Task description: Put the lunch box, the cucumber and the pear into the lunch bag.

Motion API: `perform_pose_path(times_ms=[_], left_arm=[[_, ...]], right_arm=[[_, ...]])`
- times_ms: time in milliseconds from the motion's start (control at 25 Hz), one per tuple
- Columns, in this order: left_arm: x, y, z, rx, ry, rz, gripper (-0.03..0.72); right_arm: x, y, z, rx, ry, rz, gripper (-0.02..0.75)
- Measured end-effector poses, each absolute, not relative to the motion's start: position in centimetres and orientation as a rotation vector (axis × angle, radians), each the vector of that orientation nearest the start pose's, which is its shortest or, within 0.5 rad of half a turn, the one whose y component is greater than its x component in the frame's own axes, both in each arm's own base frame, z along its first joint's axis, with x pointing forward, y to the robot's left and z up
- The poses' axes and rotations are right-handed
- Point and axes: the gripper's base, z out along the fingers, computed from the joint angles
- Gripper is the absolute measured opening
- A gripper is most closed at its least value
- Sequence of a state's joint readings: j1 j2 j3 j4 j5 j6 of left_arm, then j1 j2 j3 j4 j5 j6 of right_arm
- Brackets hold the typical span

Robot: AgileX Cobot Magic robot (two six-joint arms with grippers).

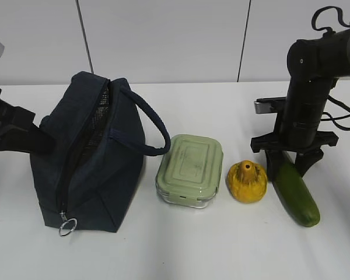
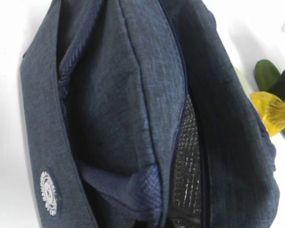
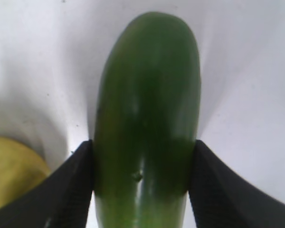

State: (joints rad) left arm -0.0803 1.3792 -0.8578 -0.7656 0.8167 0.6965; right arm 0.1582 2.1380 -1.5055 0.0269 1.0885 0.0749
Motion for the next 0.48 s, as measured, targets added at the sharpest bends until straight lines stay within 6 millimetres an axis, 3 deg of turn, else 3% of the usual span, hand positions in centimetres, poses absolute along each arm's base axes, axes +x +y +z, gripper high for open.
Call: perform_pose_path(times_ms=[120, 200, 320, 480], left_arm=[[25.3, -6.6, 25.2, 0.421, 2.543, -0.686, -0.015], [25.3, -6.6, 25.2, 0.421, 2.543, -0.686, -0.015], [25.3, -6.6, 25.2, 0.421, 2.543, -0.686, -0.015], [25.3, -6.6, 25.2, 0.421, 2.543, -0.685, -0.015]], right_arm=[[39.9, 6.7, 14.7, -0.136, 3.185, 0.045, 0.416], [40.1, 6.8, 16.7, -0.149, 3.129, 0.064, 0.416], [40.4, 7.3, 21.8, -0.157, 2.989, 0.163, 0.416], [39.8, 10.4, 29.0, -0.290, 2.743, 0.552, 0.416]])
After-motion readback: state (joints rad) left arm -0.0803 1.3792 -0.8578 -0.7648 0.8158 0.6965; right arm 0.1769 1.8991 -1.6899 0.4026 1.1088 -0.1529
